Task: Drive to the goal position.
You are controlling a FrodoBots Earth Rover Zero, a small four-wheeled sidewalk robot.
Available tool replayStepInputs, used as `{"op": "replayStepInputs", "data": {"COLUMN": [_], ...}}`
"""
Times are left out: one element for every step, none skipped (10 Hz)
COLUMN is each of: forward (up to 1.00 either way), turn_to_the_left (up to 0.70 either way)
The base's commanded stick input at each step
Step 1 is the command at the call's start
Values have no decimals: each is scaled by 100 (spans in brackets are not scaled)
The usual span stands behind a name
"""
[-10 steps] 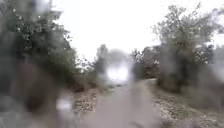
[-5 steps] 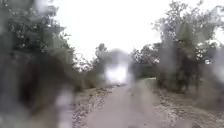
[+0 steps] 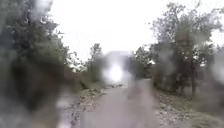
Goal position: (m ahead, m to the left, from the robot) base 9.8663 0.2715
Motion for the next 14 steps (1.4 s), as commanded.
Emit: {"op": "replayStepInputs", "data": {"forward": [45, 45, 45, 45, 45, 45, 45, 45, 45, 45, 45, 45, 45, 45], "turn_to_the_left": [-7, 0, 0, -11, -23, -27, -27, -27, -9, 0, 0, 0, 0, -17]}}
